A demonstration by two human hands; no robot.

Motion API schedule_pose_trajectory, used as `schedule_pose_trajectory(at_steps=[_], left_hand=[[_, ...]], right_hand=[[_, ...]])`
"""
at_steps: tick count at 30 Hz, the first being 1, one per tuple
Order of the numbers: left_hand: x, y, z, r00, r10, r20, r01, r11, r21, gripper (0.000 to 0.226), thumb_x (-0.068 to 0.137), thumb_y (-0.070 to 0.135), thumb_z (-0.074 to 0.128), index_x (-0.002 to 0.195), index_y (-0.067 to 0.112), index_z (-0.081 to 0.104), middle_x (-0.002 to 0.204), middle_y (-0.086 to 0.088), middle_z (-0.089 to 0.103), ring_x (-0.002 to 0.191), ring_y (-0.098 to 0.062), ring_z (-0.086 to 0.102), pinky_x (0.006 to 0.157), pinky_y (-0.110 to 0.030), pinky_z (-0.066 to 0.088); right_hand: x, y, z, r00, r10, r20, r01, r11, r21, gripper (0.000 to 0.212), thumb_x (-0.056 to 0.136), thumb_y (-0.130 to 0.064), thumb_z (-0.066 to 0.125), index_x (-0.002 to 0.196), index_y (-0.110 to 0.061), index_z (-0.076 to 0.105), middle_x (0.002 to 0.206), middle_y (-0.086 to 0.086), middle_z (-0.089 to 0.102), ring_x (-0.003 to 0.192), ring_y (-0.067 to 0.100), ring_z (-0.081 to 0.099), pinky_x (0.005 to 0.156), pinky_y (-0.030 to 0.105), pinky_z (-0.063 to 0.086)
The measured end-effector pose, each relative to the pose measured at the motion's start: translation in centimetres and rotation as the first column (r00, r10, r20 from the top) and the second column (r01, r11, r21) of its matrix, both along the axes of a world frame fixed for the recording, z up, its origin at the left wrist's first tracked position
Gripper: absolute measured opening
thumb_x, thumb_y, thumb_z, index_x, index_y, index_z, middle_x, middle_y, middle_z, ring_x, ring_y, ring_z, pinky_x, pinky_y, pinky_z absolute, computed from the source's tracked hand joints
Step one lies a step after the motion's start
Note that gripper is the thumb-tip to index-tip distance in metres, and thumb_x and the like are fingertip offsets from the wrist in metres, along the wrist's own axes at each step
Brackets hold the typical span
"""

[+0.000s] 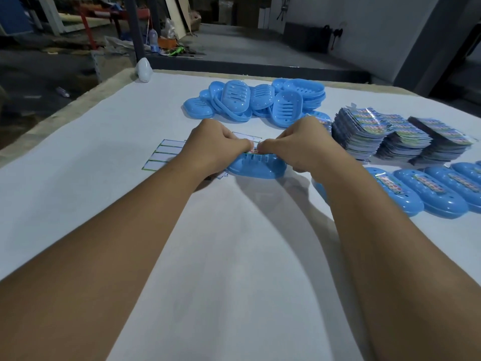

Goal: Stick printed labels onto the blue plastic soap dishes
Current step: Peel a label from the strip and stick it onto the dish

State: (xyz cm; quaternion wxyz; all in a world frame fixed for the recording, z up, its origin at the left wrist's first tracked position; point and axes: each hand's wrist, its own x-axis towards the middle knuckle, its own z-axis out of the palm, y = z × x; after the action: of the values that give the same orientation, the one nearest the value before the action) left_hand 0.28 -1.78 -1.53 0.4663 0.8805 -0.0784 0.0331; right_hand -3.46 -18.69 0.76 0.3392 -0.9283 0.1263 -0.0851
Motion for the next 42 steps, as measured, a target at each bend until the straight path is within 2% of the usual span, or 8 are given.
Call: schedule_pose_trajectory(at_steps=[4, 7, 10, 15, 23, 28, 36, 42], left_hand=[[0.2, -0.1, 0.1, 1.0, 0.016, 0.002, -0.016, 0.997, 0.075, 0.031, 0.07, 0.043, 0.075, 0.067, 0.012, 0.075, 0.047, -0.001, 0.061, 0.038, -0.012, 0.05, 0.053, -0.031, 0.049], [0.2, -0.1, 0.2, 1.0, 0.014, -0.002, -0.014, 0.994, 0.107, 0.03, 0.069, 0.041, 0.074, 0.068, 0.011, 0.075, 0.042, 0.001, 0.057, 0.035, -0.014, 0.05, 0.05, -0.027, 0.049], [0.2, -0.3, 0.3, 1.0, 0.017, 0.004, -0.018, 0.991, 0.135, 0.03, 0.069, 0.041, 0.074, 0.068, 0.011, 0.074, 0.039, 0.004, 0.054, 0.032, -0.012, 0.049, 0.047, -0.024, 0.046], [0.1, -0.3, 0.3, 1.0, 0.02, 0.023, -0.023, 0.987, 0.156, 0.03, 0.071, 0.04, 0.075, 0.07, 0.01, 0.075, 0.037, 0.005, 0.053, 0.043, -0.016, 0.052, 0.055, -0.03, 0.05], [-0.1, -0.4, 0.4, 0.997, 0.009, 0.081, -0.028, 0.971, 0.236, 0.029, 0.072, 0.044, 0.075, 0.071, 0.014, 0.075, 0.059, -0.001, 0.068, 0.058, -0.02, 0.068, 0.065, -0.037, 0.059], [-0.3, -0.5, 0.3, 0.988, 0.039, 0.151, -0.082, 0.953, 0.293, 0.028, 0.071, 0.047, 0.075, 0.066, 0.019, 0.071, 0.059, 0.008, 0.064, 0.071, -0.015, 0.064, 0.057, -0.028, 0.04], [-0.6, -0.7, 0.3, 0.973, 0.023, 0.229, -0.113, 0.914, 0.39, 0.023, 0.075, 0.049, 0.071, 0.069, 0.027, 0.067, 0.072, 0.009, 0.067, 0.081, -0.019, 0.064, 0.066, -0.03, 0.043], [-1.1, -0.8, 0.5, 0.903, -0.022, 0.429, -0.222, 0.831, 0.51, 0.029, 0.079, 0.053, 0.066, 0.067, 0.028, 0.057, 0.085, 0.005, 0.068, 0.086, -0.023, 0.061, 0.076, -0.034, 0.038]], right_hand=[[0.3, 0.1, -0.4, 1.0, 0.008, -0.018, -0.008, 1.0, -0.014, 0.034, 0.067, -0.042, 0.081, 0.064, -0.014, 0.064, 0.049, 0.0, 0.05, 0.037, 0.015, 0.044, 0.05, 0.027, 0.043], [0.5, 0.0, -0.4, 1.0, 0.0, -0.02, 0.0, 1.0, 0.01, 0.038, 0.067, -0.039, 0.082, 0.074, -0.002, 0.074, 0.052, 0.001, 0.057, 0.037, 0.014, 0.051, 0.047, 0.026, 0.051], [0.6, 0.0, -0.4, 1.0, -0.009, -0.025, 0.009, 1.0, 0.015, 0.04, 0.067, -0.037, 0.082, 0.08, 0.0, 0.075, 0.051, 0.001, 0.059, 0.038, 0.015, 0.056, 0.056, 0.035, 0.062], [0.7, 0.2, -0.6, 1.0, -0.013, -0.025, 0.013, 1.0, -0.009, 0.032, 0.066, -0.037, 0.082, 0.07, -0.008, 0.072, 0.04, -0.004, 0.053, 0.034, 0.014, 0.055, 0.051, 0.028, 0.053], [0.8, 0.2, -0.6, 1.0, -0.017, -0.021, 0.016, 1.0, -0.021, 0.038, 0.065, -0.037, 0.081, 0.08, -0.002, 0.077, 0.045, -0.002, 0.058, 0.038, 0.017, 0.059, 0.062, 0.035, 0.062], [0.6, 0.3, -0.6, 1.0, -0.02, -0.019, 0.02, 0.999, -0.028, 0.04, 0.062, -0.035, 0.081, 0.082, 0.0, 0.077, 0.051, 0.003, 0.06, 0.045, 0.022, 0.063, 0.07, 0.047, 0.065], [0.1, 0.7, -0.3, 1.0, -0.024, -0.008, 0.023, 0.993, -0.114, 0.042, 0.067, -0.041, 0.08, 0.085, -0.003, 0.075, 0.052, 0.004, 0.062, 0.049, 0.023, 0.07, 0.066, 0.037, 0.063], [-0.5, 1.0, 0.2, 0.999, -0.021, 0.042, 0.032, 0.959, -0.281, 0.043, 0.07, -0.048, 0.081, 0.087, -0.01, 0.073, 0.068, 0.005, 0.071, 0.061, 0.023, 0.071, 0.069, 0.037, 0.062]])
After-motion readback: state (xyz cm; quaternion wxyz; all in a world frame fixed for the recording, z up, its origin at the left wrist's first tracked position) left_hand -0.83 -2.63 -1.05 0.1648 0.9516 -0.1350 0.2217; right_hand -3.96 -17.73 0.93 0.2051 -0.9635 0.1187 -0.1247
